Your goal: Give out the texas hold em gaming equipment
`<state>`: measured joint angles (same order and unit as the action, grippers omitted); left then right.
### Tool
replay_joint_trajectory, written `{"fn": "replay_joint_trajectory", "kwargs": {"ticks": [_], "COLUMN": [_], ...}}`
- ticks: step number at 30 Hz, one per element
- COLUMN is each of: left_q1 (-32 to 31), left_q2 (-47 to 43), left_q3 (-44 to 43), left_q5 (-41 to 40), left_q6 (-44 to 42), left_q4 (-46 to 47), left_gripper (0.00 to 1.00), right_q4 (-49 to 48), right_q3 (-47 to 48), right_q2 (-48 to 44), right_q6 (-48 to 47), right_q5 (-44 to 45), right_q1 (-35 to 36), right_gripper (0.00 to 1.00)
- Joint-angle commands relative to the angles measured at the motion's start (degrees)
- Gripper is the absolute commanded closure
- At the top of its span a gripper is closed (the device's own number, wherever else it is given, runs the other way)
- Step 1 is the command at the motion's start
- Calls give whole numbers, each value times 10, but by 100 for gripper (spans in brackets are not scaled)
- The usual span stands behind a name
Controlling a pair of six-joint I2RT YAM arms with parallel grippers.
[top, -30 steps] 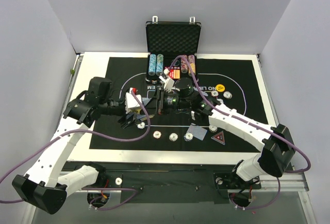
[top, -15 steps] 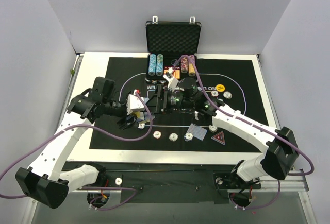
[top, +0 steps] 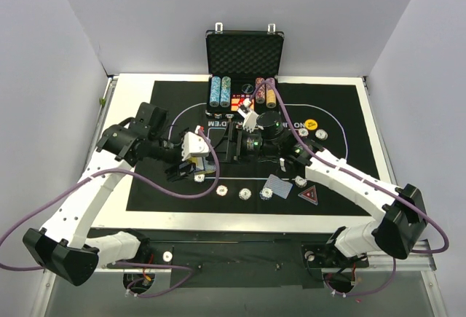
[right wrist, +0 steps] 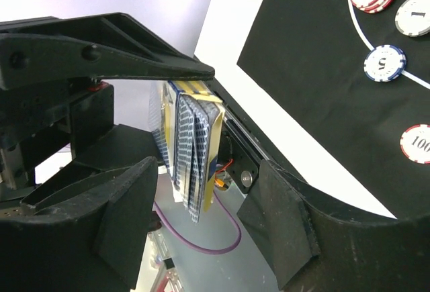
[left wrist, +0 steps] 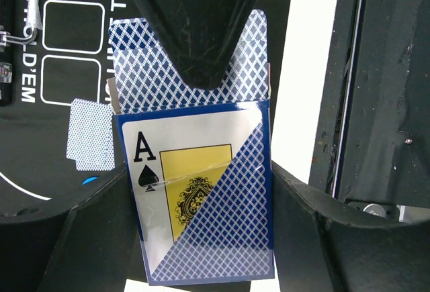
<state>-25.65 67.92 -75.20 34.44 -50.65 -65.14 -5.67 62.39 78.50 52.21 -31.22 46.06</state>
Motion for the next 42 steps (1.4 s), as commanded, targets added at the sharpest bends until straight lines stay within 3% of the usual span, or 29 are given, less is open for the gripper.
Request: {"fn": "replay_joint_trajectory", "kwargs": {"ticks": [1,5,16,23,32,39,42], "left_q1": [-16,-27,-33,-33,-33,-33,-33], "left_q2": [8,8,-2,-7,-23,-31,-31], "left_q3": [-48,-47,-45,-44,-14,6,3], "left_q5": [-6,-15,-10,2,16,27,27], "left_q6": [-18,-16,-1,17,47,73,72], "left_q4": [-26,-28,-6,8,48,70,69], "left_gripper": [86,87,89,89,90,91,91], "right_q4": [-13,-41,-57,-60,-55,-29,6], "right_q3": [5,1,-38,-61,-60,-48,-33], "right_q2": [-2,3,-14,-32,-51,-55,-53], "right_q6": [-8,8,19,20,21,12,-10], "right_q5": [8,-2,-5,-6,-10,-2,12], "right_q1": [-2,-1,-13,-28,-34,-33,-25], "right_gripper": [44,48,81,87,85,57,52]}}
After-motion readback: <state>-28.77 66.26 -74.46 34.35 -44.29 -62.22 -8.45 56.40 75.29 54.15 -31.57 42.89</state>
